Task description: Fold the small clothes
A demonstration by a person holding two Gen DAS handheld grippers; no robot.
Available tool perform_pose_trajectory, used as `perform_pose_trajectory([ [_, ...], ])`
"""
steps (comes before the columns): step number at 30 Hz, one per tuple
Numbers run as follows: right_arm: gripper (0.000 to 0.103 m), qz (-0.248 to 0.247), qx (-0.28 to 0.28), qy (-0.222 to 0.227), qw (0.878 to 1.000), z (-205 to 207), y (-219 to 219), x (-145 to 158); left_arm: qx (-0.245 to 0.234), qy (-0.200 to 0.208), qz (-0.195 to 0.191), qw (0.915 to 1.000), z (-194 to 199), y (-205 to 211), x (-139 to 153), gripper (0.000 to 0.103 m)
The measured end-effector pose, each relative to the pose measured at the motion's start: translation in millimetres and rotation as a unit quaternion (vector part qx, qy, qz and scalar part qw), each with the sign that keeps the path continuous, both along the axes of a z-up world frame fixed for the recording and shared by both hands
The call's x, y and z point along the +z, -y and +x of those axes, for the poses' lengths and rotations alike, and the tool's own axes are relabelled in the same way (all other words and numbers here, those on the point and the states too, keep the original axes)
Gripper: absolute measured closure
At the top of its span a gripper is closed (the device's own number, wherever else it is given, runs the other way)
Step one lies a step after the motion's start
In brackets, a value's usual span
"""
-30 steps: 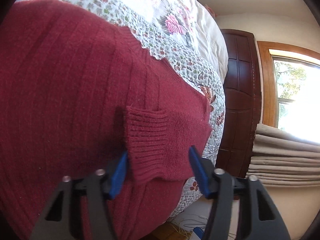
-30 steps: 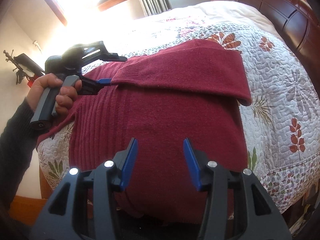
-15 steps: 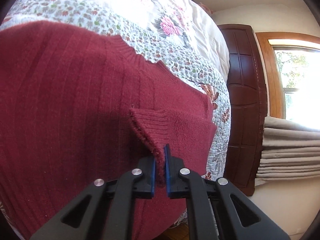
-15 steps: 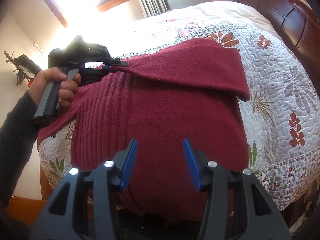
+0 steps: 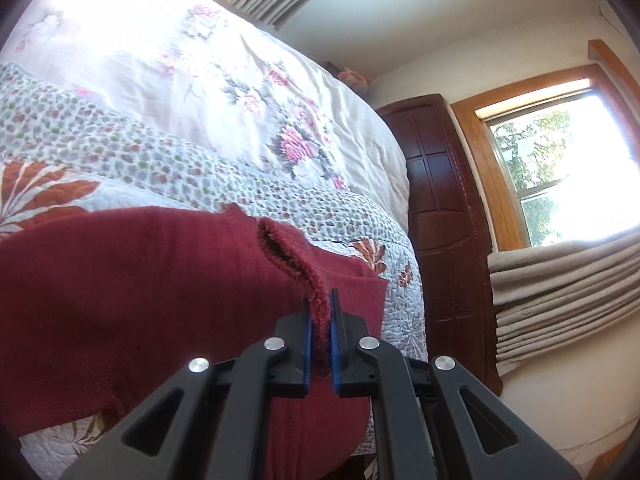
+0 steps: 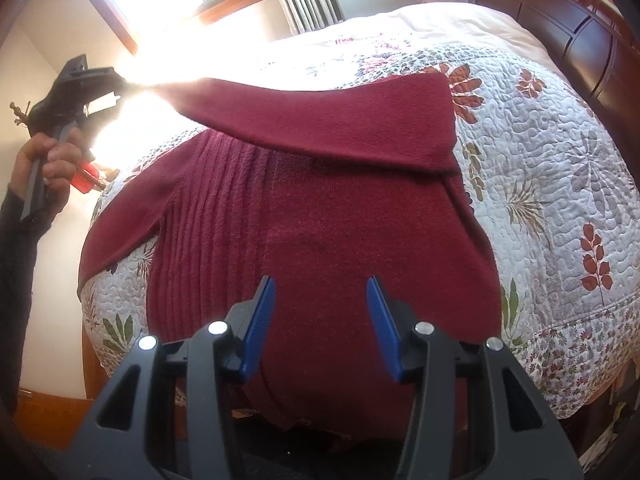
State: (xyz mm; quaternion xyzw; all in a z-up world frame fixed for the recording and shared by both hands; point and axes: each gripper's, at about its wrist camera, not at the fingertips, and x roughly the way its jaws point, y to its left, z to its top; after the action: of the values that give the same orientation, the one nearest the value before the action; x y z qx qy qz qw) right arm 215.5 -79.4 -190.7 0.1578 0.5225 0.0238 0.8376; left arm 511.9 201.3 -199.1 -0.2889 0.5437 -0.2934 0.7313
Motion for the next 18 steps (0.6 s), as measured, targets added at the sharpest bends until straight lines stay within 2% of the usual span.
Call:
perform_pose_trajectory([
  [4, 0.055, 0.0, 0.004, -0.004, 1.0, 2, -3, -2, 0.028, -0.047, 0.015, 0.9984, 3, -28, -51, 0.097],
  [7, 0.055, -0.002, 0.006, -0.007, 1.0, 3, -4, -2, 0.036, -0.068, 0.024, 0.9967, -1, -34, -81, 0.097],
  [13, 0.055, -0.001, 0.009, -0.01, 1.0, 5, -5, -4, 0.04, -0.083, 0.049, 0.9946, -3, -37, -110, 0.095],
  [16, 0.055, -0.004, 0.013, -0.008, 1.0, 6, -6, -2, 0.076, -0.071, 0.116, 0.9878, -10, -45, -99, 0.08],
  [17, 0.055, -0.004, 0.012, -0.006, 1.0, 6, -6, -1, 0.091, -0.059, 0.122, 0.9865, -14, -49, -89, 0.076],
  [18, 0.055, -0.003, 0.011, -0.005, 1.0, 6, -5, 0, 0.108, -0.043, 0.12, 0.9859, -19, -53, -78, 0.063],
])
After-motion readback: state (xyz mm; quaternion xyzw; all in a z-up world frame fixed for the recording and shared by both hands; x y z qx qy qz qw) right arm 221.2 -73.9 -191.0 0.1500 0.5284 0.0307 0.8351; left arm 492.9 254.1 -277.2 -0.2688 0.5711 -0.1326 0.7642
